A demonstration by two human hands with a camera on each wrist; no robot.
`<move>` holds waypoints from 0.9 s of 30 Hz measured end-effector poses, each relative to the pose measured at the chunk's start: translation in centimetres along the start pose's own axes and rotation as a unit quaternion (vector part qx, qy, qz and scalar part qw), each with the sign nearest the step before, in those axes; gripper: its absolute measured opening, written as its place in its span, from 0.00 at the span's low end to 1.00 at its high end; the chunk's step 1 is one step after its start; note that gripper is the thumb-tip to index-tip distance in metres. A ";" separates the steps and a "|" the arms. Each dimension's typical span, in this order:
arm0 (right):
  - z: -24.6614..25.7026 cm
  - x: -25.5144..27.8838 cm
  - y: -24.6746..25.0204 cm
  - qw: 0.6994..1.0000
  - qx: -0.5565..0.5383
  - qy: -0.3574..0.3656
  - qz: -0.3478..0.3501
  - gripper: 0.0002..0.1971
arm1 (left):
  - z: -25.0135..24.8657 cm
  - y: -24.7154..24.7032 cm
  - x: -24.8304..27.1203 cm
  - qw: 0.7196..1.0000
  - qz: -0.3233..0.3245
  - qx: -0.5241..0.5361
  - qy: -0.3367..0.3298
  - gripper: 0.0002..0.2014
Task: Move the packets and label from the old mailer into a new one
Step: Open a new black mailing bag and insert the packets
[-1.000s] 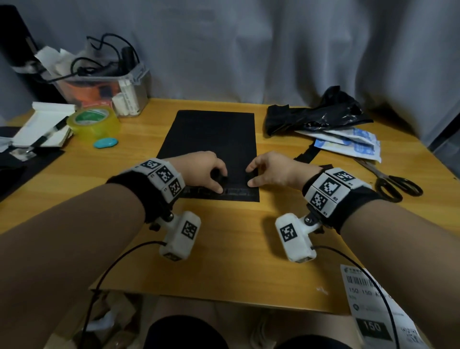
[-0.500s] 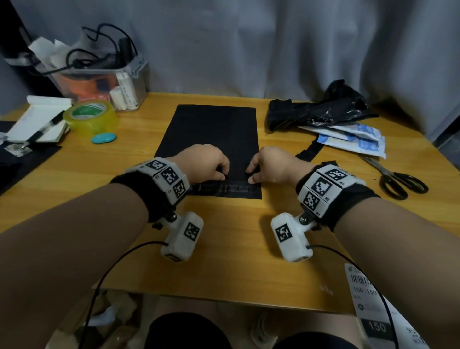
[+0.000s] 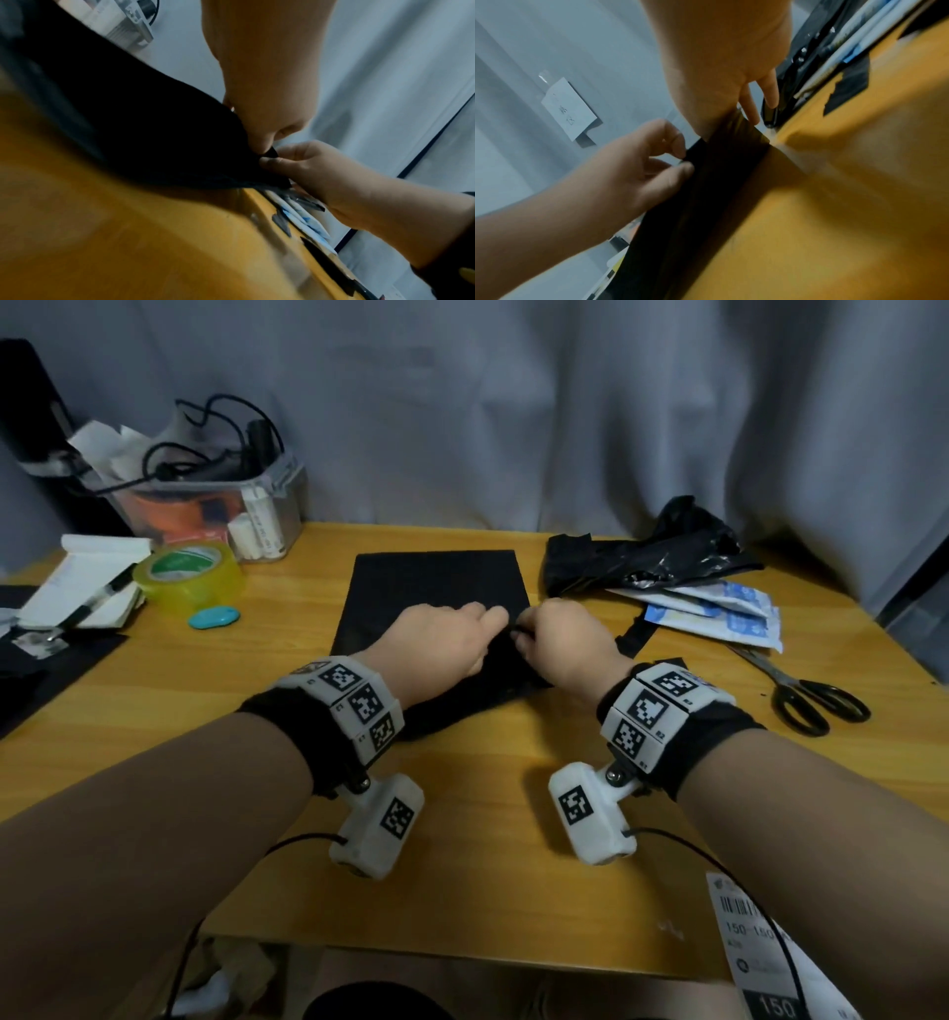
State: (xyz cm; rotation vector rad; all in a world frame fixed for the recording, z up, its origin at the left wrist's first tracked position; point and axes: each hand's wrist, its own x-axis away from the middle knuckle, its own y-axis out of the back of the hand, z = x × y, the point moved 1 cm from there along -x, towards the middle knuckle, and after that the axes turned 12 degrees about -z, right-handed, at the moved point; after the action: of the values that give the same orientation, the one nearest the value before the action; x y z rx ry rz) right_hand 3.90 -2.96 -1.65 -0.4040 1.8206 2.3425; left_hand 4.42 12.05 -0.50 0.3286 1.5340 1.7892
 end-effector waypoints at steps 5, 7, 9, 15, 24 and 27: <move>-1.5 -2.0 3.9 0.994 0.029 0.001 -0.102 0.12 | 3.5 3.1 -0.4 1.000 -0.019 0.008 -0.012 0.14; -1.8 -2.8 5.4 0.991 0.025 -0.004 -0.130 0.12 | 4.6 4.8 -0.7 0.996 -0.036 0.004 -0.081 0.14; -1.4 -3.5 6.9 0.988 0.015 -0.002 -0.155 0.10 | 5.4 6.3 -1.6 0.996 -0.030 -0.026 -0.085 0.12; 0.4 -4.2 10.8 0.922 -0.161 -0.001 -0.352 0.09 | 6.8 10.4 -4.1 0.956 -0.281 -0.075 -0.028 0.16; -0.2 -3.2 6.7 0.972 -0.109 -0.037 -0.206 0.10 | 4.5 6.8 -1.9 0.970 -0.217 -0.086 0.074 0.16; 1.5 -2.3 6.4 0.954 -0.073 0.025 -0.291 0.16 | 4.5 6.8 -2.6 0.977 -0.178 -0.020 0.111 0.11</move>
State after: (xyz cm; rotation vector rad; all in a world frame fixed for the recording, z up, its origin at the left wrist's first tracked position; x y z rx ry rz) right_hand 4.15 -3.02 5.27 -0.8885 1.3028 2.0548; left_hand 6.52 13.59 7.67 -0.1661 1.5891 1.6065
